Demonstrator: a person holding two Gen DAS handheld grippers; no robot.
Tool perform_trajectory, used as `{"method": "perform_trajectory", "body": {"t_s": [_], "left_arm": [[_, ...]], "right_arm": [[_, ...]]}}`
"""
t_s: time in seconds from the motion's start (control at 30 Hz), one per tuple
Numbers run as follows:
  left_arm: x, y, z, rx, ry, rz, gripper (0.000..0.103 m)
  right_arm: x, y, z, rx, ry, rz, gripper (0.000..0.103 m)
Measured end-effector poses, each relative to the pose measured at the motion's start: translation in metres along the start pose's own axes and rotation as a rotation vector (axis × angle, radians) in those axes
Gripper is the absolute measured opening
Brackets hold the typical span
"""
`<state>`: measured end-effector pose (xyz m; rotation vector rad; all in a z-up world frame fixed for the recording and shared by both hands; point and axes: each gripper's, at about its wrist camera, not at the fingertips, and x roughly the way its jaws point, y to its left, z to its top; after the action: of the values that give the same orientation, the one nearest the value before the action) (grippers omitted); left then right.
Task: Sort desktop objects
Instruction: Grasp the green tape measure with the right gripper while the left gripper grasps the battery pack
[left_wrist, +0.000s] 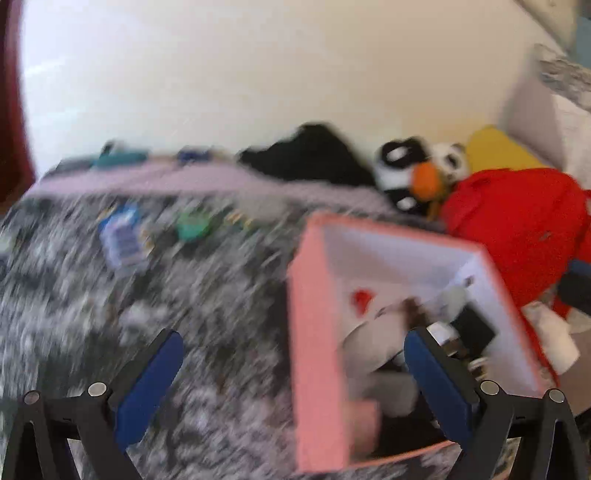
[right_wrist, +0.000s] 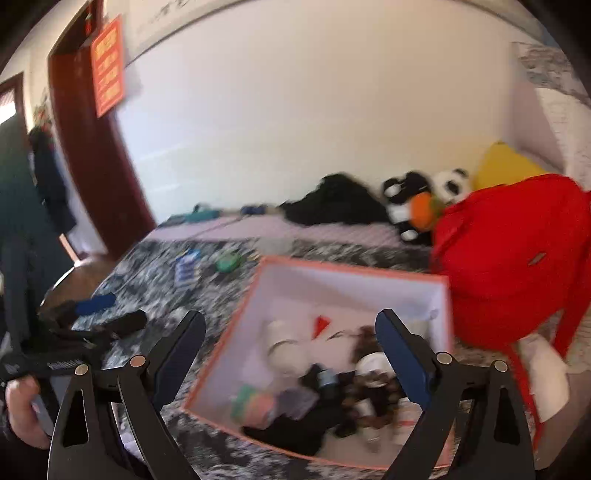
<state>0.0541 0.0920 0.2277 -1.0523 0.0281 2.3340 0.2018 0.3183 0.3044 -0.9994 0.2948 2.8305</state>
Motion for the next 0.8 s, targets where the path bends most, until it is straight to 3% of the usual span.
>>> {"method": "perform_trajectory", "body": {"t_s": [0.13, 0.23, 0.37, 0.47, 0.63, 0.8], "left_arm": [[0.02, 0.057, -0.017, -0.098, 0.06, 0.085, 0.099], [0.032, 0.106, -0.011, -0.183, 0.079, 0.159, 0.099], [0.057, 0.167, 0.014, -0.307, 0.114, 0.204, 0.099], [0.092, 0.194, 0.038, -0.345, 0.153, 0.211, 0.099], [0.173, 0.222, 0.077, -0.37, 0.246, 0.224, 0.099], [0.25, 0.245, 0.098, -0.428, 0.317, 0.225, 0.099]], "right_arm": [[0.044, 0.047, -0.01, -0.06, 0.084, 0.063, 0.095], [0.083, 0.077, -0.009, -0.11, 0.148, 0.085, 0.095], [0.145, 0.109, 0.017, -0.133, 0.205, 0.109, 0.095], [0.205, 0.123, 0.05, -0.118, 0.26, 0.104, 0.095], [0.344, 0.131, 0.094, 0.037, 0.447, 0.127, 0.095], [0.461, 0.121, 0.105, 0.193, 0.571, 0.089, 0.095]]}}
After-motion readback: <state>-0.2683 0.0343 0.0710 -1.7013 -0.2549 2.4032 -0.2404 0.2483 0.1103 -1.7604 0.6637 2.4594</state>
